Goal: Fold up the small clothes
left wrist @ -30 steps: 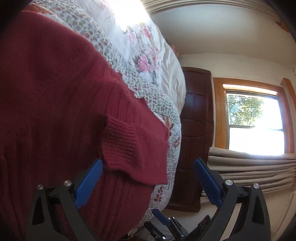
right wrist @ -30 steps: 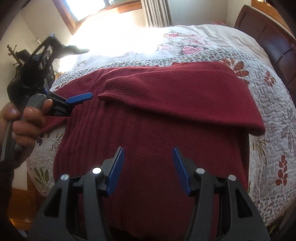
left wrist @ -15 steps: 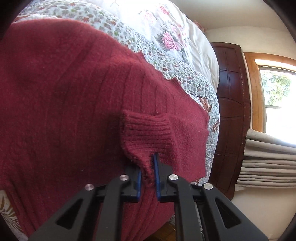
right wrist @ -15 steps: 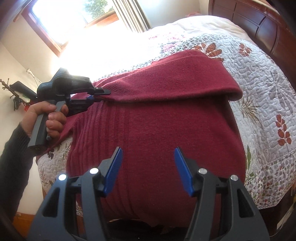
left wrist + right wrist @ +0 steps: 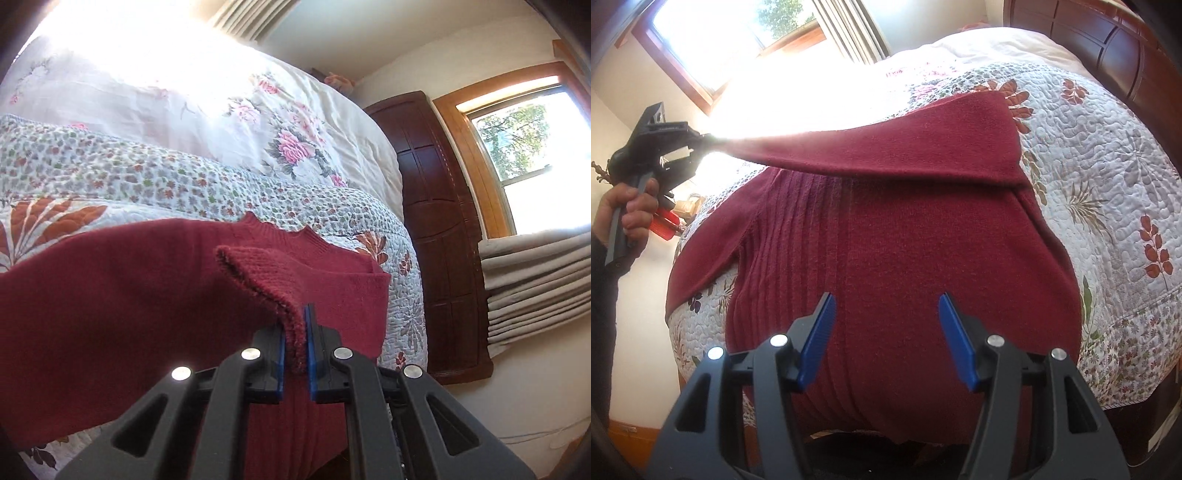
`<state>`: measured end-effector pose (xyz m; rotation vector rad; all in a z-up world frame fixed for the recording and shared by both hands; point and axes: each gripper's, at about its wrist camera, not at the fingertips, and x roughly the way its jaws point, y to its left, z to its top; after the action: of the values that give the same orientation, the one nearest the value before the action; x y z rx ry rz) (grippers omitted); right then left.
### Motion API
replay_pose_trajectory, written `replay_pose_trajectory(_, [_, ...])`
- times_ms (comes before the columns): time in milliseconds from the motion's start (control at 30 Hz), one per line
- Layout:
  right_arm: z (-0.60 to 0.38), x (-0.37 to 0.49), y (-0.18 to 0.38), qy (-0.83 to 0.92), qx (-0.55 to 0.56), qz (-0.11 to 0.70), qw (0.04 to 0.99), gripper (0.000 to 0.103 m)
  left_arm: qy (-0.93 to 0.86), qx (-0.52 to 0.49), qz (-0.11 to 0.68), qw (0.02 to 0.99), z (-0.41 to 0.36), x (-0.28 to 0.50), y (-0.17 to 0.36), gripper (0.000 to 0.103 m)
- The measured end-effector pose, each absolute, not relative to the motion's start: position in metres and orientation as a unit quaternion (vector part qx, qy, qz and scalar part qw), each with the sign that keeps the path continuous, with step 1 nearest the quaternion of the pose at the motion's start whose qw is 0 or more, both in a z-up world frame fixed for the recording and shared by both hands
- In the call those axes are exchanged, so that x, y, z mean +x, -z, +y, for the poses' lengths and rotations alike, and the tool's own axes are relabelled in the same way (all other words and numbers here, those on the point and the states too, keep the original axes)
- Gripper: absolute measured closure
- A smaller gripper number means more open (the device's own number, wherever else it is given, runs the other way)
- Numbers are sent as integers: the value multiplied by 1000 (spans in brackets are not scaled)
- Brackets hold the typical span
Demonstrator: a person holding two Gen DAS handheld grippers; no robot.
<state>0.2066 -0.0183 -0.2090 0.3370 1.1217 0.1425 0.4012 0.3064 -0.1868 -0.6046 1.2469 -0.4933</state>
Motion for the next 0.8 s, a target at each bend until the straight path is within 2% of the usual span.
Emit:
replay_pose_trajectory(233, [-13, 207, 211, -72, 155, 536, 827, 45, 194, -311, 596, 715, 330, 386, 266, 95])
replay_pose_trajectory(467, [-15, 203, 212, -69, 156, 541, 824, 45, 180, -319, 602, 710, 341, 376, 304, 92])
replay_pose_trajectory(500, [-14, 203, 213, -70, 156, 542, 823, 45, 165, -309, 602, 718, 343, 375, 304, 85])
replay_pose_trajectory(567, [-14, 203, 212, -72, 153, 542, 824, 45, 118, -297, 584, 746, 353, 370, 291, 79])
replay_pose_trajectory(633, [-14, 203, 209, -73, 152, 537, 826, 45, 101, -311, 550, 768, 364, 358, 272, 62])
replay_pose_trajectory(700, [-16, 204, 208, -73, 156, 536, 827, 45, 114, -340, 520, 776, 363, 345, 259, 54])
replay_pose_trajectory(800, [-13, 208, 209, -80, 155, 538, 825, 45, 144, -329, 534, 765, 336, 344, 268, 53])
